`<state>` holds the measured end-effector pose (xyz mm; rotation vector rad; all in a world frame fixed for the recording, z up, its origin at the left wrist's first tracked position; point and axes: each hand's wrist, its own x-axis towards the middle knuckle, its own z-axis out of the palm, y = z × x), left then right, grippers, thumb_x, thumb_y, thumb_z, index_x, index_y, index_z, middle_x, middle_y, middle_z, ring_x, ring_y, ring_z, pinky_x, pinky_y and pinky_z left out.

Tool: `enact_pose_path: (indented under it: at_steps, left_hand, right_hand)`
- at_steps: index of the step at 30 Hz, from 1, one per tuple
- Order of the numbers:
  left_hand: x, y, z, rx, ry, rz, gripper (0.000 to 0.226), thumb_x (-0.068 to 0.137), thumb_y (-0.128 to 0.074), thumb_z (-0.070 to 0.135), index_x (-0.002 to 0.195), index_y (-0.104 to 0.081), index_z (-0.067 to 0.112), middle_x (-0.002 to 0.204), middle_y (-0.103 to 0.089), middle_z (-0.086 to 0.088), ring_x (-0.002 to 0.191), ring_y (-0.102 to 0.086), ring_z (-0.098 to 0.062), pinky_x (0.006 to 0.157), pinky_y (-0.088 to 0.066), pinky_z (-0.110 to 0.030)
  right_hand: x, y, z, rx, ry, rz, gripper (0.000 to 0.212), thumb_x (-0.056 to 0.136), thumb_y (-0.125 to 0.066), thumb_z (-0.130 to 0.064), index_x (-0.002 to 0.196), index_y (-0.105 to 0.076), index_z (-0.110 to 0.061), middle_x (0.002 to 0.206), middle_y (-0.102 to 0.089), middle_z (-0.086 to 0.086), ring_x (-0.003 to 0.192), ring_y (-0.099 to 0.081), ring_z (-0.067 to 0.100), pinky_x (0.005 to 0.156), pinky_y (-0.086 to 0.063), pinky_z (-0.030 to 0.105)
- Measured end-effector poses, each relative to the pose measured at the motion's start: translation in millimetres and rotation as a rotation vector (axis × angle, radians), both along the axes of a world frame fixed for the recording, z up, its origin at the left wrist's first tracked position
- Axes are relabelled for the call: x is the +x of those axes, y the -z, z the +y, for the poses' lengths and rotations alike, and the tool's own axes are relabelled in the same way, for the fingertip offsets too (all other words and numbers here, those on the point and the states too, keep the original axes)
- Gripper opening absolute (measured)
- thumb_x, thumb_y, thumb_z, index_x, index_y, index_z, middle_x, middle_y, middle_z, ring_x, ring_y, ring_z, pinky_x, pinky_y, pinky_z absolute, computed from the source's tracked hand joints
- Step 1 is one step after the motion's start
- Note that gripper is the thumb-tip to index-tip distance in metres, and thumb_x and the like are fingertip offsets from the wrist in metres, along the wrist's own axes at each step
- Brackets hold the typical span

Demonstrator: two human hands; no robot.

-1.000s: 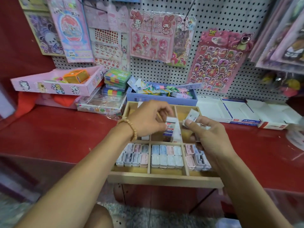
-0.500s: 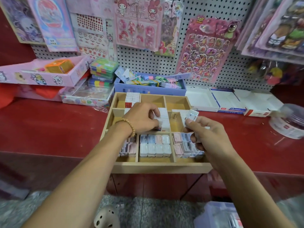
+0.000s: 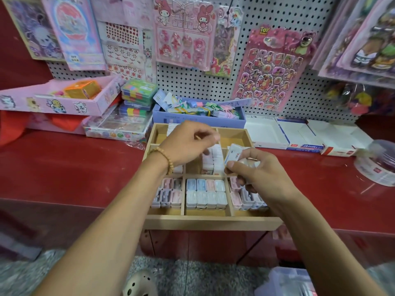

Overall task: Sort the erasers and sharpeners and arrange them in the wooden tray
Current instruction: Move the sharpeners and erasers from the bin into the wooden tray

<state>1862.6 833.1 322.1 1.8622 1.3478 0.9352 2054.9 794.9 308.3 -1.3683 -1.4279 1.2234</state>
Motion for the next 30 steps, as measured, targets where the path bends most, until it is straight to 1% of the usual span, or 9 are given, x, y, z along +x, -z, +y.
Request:
enact_pose_path:
  at_steps: [3,6,8,11,15,18,22,26,30]
  left_hand:
    - [0,-11,-9,-0.082,0.154,-0.155,0.017,0.082,-0.075,0.019,0.098,-0.073,0.025,0.088,-0.072,0.006,0.074,-0.067,-0.009,0.072,-0.055,-0.025]
    - [-10,-14,-9,-0.097,0.11,-0.169,0.016,0.081,-0.074,0.004,0.089,-0.071,0.017,0.079,-0.069,0.001,0.066,-0.061,-0.01,0.057,-0.051,-0.019]
    - [-29,-18,-6,-0.09,0.006,-0.128,0.015,0.08,-0.075,0.003,0.086,-0.071,0.016,0.078,-0.066,-0.001,0.062,-0.061,-0.008,0.053,-0.05,-0.018]
    - [-66,-15,-2,-0.11,-0.116,-0.045,0.014,0.077,-0.078,0.003,0.085,-0.07,0.011,0.075,-0.066,-0.002,0.058,-0.063,-0.009,0.059,-0.056,-0.028]
    - [-90,-3,-4,-0.207,-0.144,0.148,0.015,0.074,-0.078,-0.004,0.082,-0.069,0.005,0.071,-0.067,-0.007,0.057,-0.063,-0.014,0.067,-0.059,-0.039]
    - [-88,5,-6,-0.25,-0.13,0.249,0.015,0.074,-0.08,-0.001,0.08,-0.069,0.009,0.074,-0.068,-0.005,0.052,-0.061,-0.008,0.05,-0.05,-0.021]
    - [-78,22,-3,-0.177,-0.169,0.433,0.024,0.068,-0.087,0.013,0.074,-0.066,0.023,0.082,-0.067,0.003,0.074,-0.062,-0.007,0.066,-0.048,-0.02]
    - [-72,31,1,-0.202,-0.164,0.425,0.024,0.069,-0.086,0.013,0.075,-0.065,0.023,0.082,-0.066,0.003,0.079,-0.063,-0.011,0.073,-0.051,-0.022]
    - [-75,26,0,-0.24,-0.187,0.375,0.018,0.078,-0.08,0.026,0.09,-0.067,0.021,0.085,-0.067,0.003,0.081,-0.063,-0.011,0.074,-0.049,-0.024]
  right_hand:
    - [-13,-3,7,0.027,-0.053,-0.027,0.013,0.085,-0.077,-0.016,0.087,-0.064,-0.013,0.075,-0.072,0.019,0.051,-0.048,0.016,0.046,-0.036,0.024]
    - [-23,-6,9,0.023,-0.062,-0.006,0.016,0.088,-0.075,-0.02,0.101,-0.068,-0.013,0.061,-0.063,0.004,0.046,-0.049,0.011,0.044,-0.038,0.021]
    - [-29,-7,11,-0.042,-0.032,0.096,0.022,0.097,-0.064,-0.019,0.116,-0.066,-0.008,0.079,-0.066,0.007,0.053,-0.057,0.008,0.045,-0.044,0.017]
    - [-31,-5,17,-0.205,0.021,0.375,0.028,0.103,-0.05,-0.007,0.13,-0.056,0.0,0.102,-0.066,0.016,0.08,-0.072,0.017,0.062,-0.059,0.023]
    - [-29,-4,21,-0.223,0.043,0.422,0.024,0.102,-0.046,0.002,0.121,-0.059,-0.006,0.112,-0.067,0.02,0.091,-0.075,0.026,0.073,-0.063,0.032]
    - [-32,0,23,-0.149,0.047,0.251,0.015,0.1,-0.054,-0.004,0.111,-0.062,-0.013,0.11,-0.071,0.018,0.087,-0.075,0.024,0.066,-0.062,0.027]
    - [-36,7,23,-0.047,0.052,0.001,0.012,0.094,-0.066,-0.014,0.106,-0.068,-0.017,0.105,-0.071,0.021,0.07,-0.061,0.017,0.058,-0.048,0.029]
    - [-40,8,19,-0.085,0.036,0.098,0.014,0.091,-0.068,-0.006,0.105,-0.069,-0.009,0.086,-0.065,0.018,0.049,-0.043,0.006,0.042,-0.035,0.018]
    - [-43,6,18,-0.127,-0.005,0.206,0.015,0.09,-0.069,-0.004,0.105,-0.068,-0.007,0.101,-0.066,0.027,0.048,-0.043,0.008,0.039,-0.034,0.018]
